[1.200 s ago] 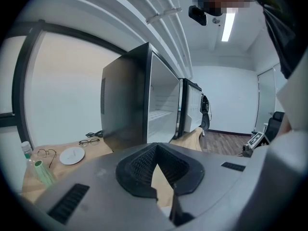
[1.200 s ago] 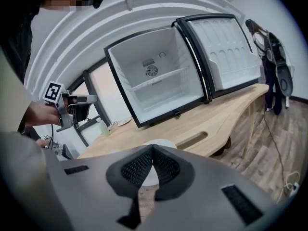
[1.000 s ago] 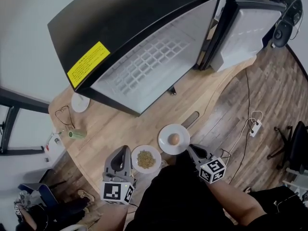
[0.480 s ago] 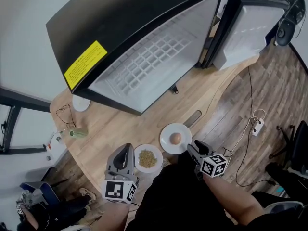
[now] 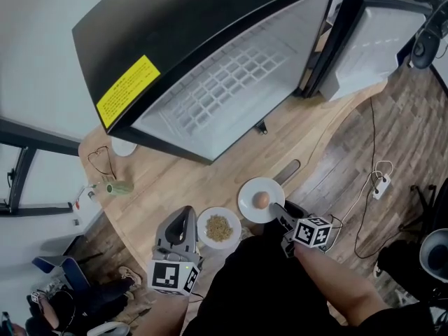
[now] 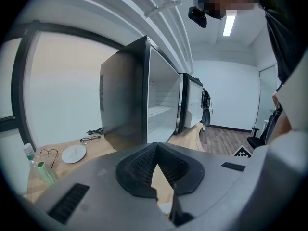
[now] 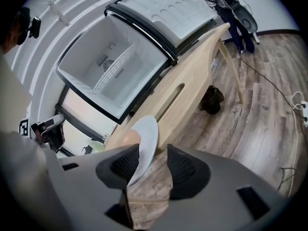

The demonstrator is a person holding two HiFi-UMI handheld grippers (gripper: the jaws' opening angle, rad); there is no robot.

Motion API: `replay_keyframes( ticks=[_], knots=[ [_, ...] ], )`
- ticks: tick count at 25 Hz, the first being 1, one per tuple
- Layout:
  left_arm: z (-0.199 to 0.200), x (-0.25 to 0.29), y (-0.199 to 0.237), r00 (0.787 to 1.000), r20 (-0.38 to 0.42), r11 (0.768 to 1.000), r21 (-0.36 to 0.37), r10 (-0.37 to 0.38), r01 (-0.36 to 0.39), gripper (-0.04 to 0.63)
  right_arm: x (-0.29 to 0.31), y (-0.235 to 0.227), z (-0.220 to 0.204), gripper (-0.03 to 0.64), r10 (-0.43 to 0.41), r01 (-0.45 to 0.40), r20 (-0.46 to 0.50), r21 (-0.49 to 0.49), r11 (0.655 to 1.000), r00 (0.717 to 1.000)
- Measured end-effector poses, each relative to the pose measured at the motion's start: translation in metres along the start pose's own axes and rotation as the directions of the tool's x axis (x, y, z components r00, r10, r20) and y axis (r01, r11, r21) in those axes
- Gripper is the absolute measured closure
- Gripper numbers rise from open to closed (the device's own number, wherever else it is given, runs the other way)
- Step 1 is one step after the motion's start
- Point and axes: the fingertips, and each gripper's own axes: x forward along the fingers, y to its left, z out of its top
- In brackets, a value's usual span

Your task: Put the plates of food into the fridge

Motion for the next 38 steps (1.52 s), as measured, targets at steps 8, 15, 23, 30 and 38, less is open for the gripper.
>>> replay_keyframes(
  ticks=[8,15,23,30,38],
  knots=[
    [0.004,0.008,-0.009,1.0,-0.003,1.0,-0.002,-0.012,0.012,0.592,-0.003,-0.003,0.001,0.513,0.04,-0.042,0.017,0.104,0.994,0.999],
    [0.01,0.015,-0.015,1.0,0.005,1.0,0.001,-0.029,0.029,0.592,-0.013,0.003,0.011,0.565,0.095,-0.1,0.044,0.154,0.983,0.995],
    [0.019,0.016,-0.02,0.999,0.021,0.999,0.014,-0.048,0.048,0.592,-0.014,0.027,0.024,0.584,0.195,-0.208,0.085,0.186,0.96,0.977],
    [0.026,0.01,-0.009,0.999,0.042,1.0,0.012,-0.018,0.017,0.592,-0.012,0.036,0.032,0.586,0.21,-0.23,0.112,0.221,0.948,0.971],
    [0.039,0.007,-0.004,0.997,0.079,1.0,0.011,-0.005,0.004,0.592,-0.02,0.054,0.06,0.586,0.224,-0.252,0.15,0.208,0.945,0.963]
  ],
)
